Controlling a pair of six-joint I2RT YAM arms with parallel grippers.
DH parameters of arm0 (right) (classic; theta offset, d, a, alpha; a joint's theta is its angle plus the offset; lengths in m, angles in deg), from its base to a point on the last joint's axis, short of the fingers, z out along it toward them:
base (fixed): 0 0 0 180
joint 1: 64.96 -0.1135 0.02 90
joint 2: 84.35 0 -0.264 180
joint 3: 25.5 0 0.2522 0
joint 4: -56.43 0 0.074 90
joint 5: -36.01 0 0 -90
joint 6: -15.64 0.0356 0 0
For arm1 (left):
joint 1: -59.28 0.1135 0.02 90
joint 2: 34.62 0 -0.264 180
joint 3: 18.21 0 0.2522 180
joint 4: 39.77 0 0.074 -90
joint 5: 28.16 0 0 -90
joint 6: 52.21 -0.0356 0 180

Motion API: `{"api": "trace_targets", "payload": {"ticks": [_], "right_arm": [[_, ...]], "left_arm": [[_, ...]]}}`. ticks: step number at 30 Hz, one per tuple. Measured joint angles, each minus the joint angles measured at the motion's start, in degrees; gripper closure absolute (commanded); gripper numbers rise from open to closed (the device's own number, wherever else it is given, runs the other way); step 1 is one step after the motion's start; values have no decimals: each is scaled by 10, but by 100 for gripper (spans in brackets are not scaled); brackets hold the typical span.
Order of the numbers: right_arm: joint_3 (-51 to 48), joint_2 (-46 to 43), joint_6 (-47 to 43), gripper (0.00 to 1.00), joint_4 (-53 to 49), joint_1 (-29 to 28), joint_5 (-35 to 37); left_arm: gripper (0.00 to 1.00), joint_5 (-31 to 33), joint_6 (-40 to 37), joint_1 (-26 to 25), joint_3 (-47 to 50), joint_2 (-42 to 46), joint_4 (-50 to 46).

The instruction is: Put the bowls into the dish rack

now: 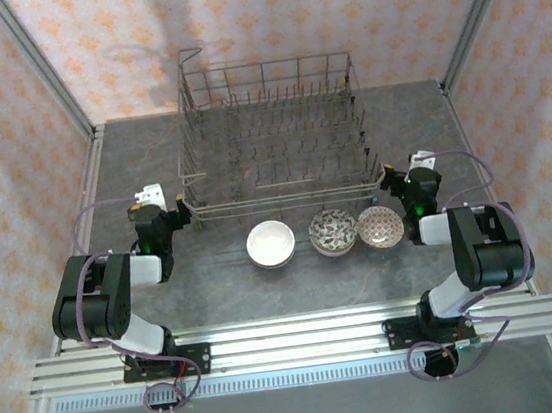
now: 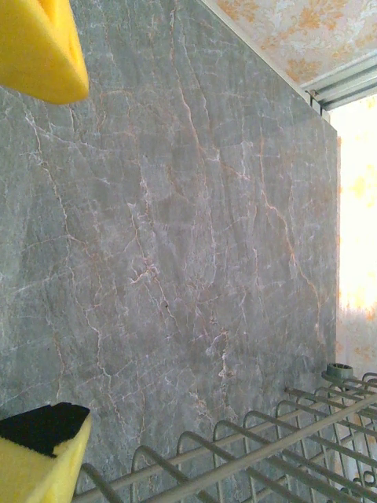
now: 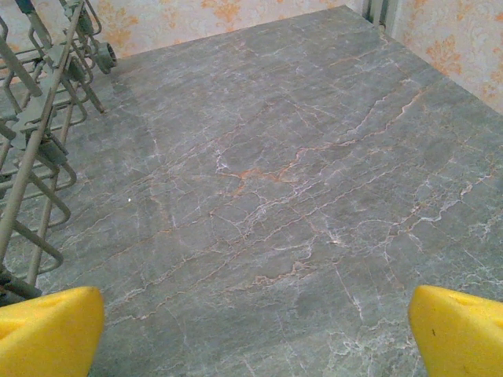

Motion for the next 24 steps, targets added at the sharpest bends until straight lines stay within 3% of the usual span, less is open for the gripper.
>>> {"api": "trace_targets", "payload": {"ticks": [4,9,13,17,21,24], "right_arm": [[5,-50,5,1,-69,-4,20],[21,-186,11,0,-182,-6,43],[90,-290,14,2,-326,-6,44],[161,-355,25,5,-465,-6,29],[205,-373,46,10,-584,-8,-14],[240,-357,63,13,-674,-16,-53]], "left_arm": [[1,2,2,0,13,31,-5],[1,15,11,0,21,161,-61],[1,27,22,0,-24,275,-183],[2,8,44,0,-114,327,-308],[4,-28,63,-10,-189,339,-408],[6,-41,65,-49,-229,337,-474]]}}
